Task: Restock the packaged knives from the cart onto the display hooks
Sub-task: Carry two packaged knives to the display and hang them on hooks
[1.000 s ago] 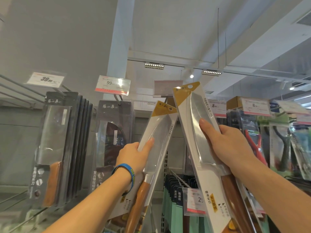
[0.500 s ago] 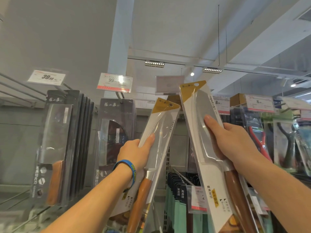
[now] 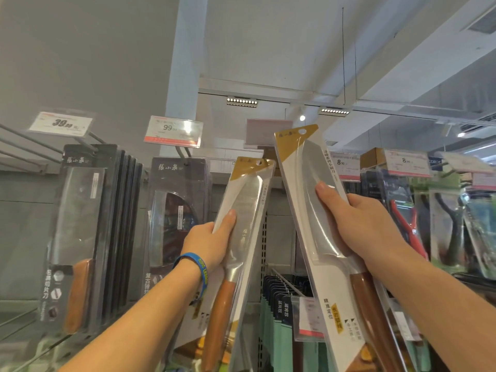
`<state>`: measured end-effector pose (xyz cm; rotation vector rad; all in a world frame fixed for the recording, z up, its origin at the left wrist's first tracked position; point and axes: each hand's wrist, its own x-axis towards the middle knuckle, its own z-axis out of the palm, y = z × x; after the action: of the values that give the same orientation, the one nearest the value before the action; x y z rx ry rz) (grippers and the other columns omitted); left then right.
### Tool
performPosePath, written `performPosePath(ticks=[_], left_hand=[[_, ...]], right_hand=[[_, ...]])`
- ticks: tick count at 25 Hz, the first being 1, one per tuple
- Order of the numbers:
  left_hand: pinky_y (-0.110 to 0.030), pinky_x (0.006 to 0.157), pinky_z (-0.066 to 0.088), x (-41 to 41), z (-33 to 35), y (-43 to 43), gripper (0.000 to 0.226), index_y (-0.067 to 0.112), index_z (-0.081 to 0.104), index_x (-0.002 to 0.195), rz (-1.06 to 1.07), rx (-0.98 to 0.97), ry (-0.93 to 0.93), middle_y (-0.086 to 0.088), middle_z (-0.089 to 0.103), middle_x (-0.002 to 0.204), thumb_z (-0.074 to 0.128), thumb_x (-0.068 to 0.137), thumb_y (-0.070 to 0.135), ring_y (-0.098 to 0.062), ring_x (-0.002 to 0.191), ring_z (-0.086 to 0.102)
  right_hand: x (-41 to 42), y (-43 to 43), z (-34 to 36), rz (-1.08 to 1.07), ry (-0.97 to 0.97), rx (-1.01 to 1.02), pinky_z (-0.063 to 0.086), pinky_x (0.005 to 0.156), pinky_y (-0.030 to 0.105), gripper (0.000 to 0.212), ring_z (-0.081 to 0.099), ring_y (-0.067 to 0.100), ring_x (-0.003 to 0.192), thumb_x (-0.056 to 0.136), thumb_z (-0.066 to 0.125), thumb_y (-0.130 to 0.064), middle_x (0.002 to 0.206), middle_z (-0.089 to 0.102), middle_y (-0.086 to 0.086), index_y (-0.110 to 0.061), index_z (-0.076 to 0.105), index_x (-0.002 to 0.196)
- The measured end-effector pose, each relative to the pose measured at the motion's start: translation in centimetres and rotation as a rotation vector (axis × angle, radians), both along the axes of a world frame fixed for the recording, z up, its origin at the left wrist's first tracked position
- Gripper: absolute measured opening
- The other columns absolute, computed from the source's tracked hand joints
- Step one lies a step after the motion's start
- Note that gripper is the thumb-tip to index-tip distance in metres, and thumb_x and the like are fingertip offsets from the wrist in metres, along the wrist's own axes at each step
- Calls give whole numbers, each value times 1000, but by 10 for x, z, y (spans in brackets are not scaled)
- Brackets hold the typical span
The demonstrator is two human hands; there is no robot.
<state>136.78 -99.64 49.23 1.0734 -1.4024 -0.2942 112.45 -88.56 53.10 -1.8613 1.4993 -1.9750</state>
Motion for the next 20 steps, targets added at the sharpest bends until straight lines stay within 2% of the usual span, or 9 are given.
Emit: performPosePath(ticks=[5,8,10,13,15,16,18,19,20], left_hand=[[-27,53,42,-4,1,-1,68,15,60,61,32,-42,-104,-3,64,63,43,87,75,-18,60,61],[-29,54,42,-1,1,-11,67,15,50,52,51,-8,-65,-7,58,57,48,87,72,-21,56,54],[-28,55,43,-6,-1,-19,68,13,54,56,21,34,-55,-7,62,60,49,85,74,-20,57,56],[-27,57,45,-15,1,-34,69,13,66,74,-48,196,-21,-8,69,77,45,85,77,-17,67,62],[-28,62,43,-21,7,-40,69,9,68,108,-93,356,-66,-6,68,98,40,92,71,-18,79,62],[-29,69,42,-25,11,-42,66,6,59,127,-55,419,-185,-9,64,112,39,98,62,-22,91,62],[-33,81,44,-32,22,-41,53,8,38,146,93,375,-374,-15,51,138,43,103,39,-31,115,57],[-35,87,46,-34,29,-35,58,11,34,149,129,299,-397,-13,50,141,51,100,38,-32,120,55],[-37,93,48,-35,35,-23,70,16,31,152,97,169,-304,-9,50,143,60,94,44,-30,124,54]], right_hand=[[0,-4,0,-11,-11,0,46,53,23,57,69,4,55,84,53,-77,62,72,-14,-24,72,86],[3,-8,0,-14,-4,-3,46,54,25,59,69,6,55,83,53,-78,63,73,-11,-23,73,85],[0,-9,0,-4,-8,-14,46,54,25,59,69,3,55,83,53,-78,64,72,-13,-22,73,85],[0,-11,-2,5,-8,-1,47,54,24,60,69,4,55,83,53,-78,65,73,-12,-22,74,84],[0,-13,-6,3,1,9,47,54,23,58,69,4,56,84,53,-78,65,73,-14,-24,74,84],[1,-14,-7,3,7,12,47,54,23,57,69,1,57,84,53,-78,65,72,-17,-25,74,84],[2,-14,-8,7,17,13,45,53,21,56,67,-4,58,86,53,-76,66,71,-22,-24,74,83],[2,-14,-8,10,24,8,45,53,21,56,66,-5,58,87,53,-76,66,71,-22,-24,74,82],[0,-15,-8,12,25,1,45,53,21,56,66,-5,57,87,53,-76,66,71,-22,-24,74,81]])
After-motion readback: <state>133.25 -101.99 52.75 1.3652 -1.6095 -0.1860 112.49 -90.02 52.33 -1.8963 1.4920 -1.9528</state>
